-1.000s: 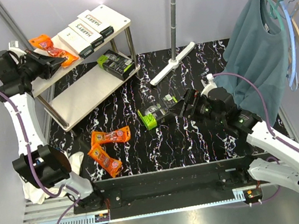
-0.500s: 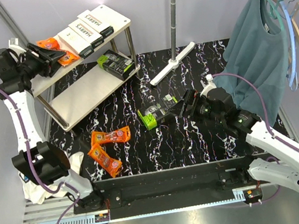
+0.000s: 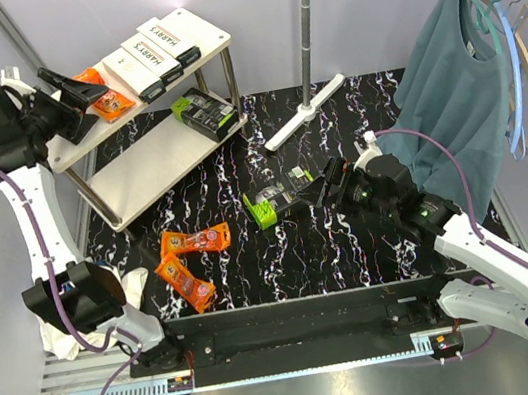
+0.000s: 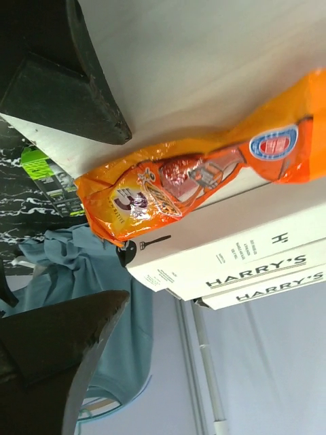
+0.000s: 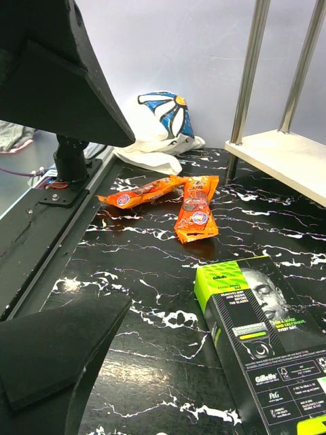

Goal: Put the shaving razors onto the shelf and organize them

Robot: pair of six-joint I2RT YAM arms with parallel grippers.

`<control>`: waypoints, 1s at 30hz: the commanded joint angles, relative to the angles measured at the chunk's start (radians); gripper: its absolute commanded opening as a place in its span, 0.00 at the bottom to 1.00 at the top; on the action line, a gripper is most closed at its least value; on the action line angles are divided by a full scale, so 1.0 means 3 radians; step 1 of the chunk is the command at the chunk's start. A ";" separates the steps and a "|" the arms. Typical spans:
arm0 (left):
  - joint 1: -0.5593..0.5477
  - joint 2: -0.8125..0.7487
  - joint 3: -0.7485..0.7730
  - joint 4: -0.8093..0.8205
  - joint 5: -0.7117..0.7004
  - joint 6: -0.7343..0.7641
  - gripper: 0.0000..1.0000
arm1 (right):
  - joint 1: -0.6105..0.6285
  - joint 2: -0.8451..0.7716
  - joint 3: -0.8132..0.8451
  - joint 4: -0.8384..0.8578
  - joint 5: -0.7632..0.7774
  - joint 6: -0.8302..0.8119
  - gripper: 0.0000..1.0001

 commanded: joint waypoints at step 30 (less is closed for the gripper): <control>-0.0839 -0.1923 -0.1726 -0.0546 -0.0595 0.0817 0.99 | 0.0019 0.0329 0.0027 0.0246 -0.0307 0.0008 1.00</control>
